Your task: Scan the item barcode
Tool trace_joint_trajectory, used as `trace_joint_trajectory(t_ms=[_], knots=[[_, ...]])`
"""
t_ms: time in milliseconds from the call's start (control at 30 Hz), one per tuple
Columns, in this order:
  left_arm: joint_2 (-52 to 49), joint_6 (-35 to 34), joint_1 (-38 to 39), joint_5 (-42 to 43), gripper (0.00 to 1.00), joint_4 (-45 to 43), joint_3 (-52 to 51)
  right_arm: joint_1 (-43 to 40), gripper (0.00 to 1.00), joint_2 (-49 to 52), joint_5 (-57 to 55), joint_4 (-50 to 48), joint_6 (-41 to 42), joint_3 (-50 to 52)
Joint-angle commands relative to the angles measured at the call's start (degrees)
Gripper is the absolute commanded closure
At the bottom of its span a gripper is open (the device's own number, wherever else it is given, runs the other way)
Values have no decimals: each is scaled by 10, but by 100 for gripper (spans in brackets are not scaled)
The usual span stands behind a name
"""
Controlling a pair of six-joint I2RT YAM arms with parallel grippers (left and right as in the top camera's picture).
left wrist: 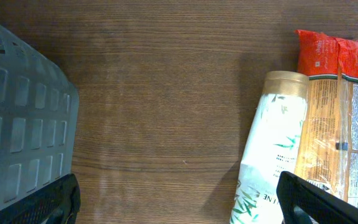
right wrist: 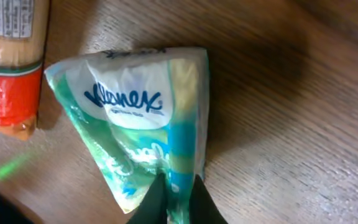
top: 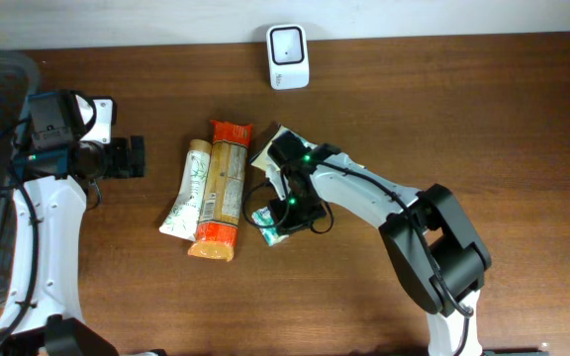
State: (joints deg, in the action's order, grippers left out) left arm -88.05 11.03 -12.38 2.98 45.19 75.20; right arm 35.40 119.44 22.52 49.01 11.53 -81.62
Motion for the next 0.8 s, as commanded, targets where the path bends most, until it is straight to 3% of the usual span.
trace_joint_trajectory(t_ms=[0, 67, 133, 333, 600, 667, 767], knots=[[-1, -5, -2, 4, 1, -1, -1, 1, 96, 3, 0, 7, -2, -3], [-1, -5, -2, 4, 1, -1, -1, 1, 96, -11, 52, 13, -21, -23], [-1, -5, -1, 4, 1, -1, -1, -17, 96, -44, 171, 22, -61, -36], [-1, -5, -2, 4, 1, -1, -1, -199, 96, -101, 660, 12, -160, -36], [-1, -5, -2, 4, 1, -1, -1, -269, 96, -101, 664, 16, -128, -36], [-1, -5, -2, 4, 1, -1, -1, -267, 96, -101, 547, 15, -103, -41], [-1, -5, -2, 4, 1, -1, -1, -228, 96, -101, 240, 18, -40, -48]])
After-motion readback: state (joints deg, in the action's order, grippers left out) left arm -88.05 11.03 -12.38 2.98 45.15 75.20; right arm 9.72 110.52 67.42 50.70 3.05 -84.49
